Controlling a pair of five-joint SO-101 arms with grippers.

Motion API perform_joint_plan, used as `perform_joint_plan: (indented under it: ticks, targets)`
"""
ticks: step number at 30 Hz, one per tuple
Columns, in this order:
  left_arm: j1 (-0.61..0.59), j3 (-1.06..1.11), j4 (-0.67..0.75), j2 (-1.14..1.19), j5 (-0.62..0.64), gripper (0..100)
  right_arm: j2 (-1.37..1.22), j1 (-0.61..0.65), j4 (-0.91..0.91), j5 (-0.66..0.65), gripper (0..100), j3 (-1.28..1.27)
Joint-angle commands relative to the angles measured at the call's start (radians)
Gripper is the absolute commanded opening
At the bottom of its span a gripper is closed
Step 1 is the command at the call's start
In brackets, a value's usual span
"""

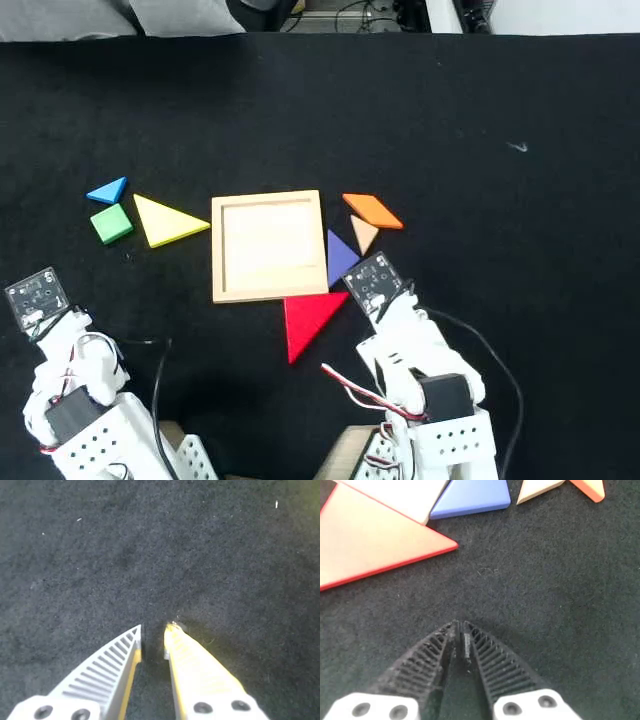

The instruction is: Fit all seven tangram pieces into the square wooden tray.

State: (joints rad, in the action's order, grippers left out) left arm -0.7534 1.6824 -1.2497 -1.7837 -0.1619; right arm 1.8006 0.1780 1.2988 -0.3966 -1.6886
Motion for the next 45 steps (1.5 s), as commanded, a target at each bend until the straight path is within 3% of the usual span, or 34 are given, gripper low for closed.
perform_joint_plan:
  ticks: [1, 19, 25, 32, 39, 42, 45]
  targets:
    - [-0.010, 0.019, -0.008, -0.009, 0.009, 9, 0.094, -0.012, 0.006, 0.009, 1.2, 0.004]
    - [0.007, 0.019, -0.008, -0.009, 0.011, 9, 0.094, -0.011, 0.008, 0.011, 1.2, 0.004]
    - [0.122, 0.019, -0.008, -0.009, 0.012, 9, 0.094, -0.012, 0.008, 0.011, 1.2, 0.004]
    - [0.384, -0.010, 0.074, -0.011, 0.014, 9, 0.094, -0.012, 0.008, 0.011, 1.2, 0.004]
    - [0.456, -0.205, 0.014, -0.011, 0.003, 10, 0.094, -0.011, 0.003, 0.011, 1.2, 0.004]
    - [0.568, -0.285, 0.074, -0.012, -0.152, 10, 0.094, -0.014, 0.000, 0.008, 1.2, 0.004]
    - [0.578, -0.450, 0.198, -0.029, -0.310, 10, 0.094, -0.015, 0.002, 0.005, 1.2, 0.004]
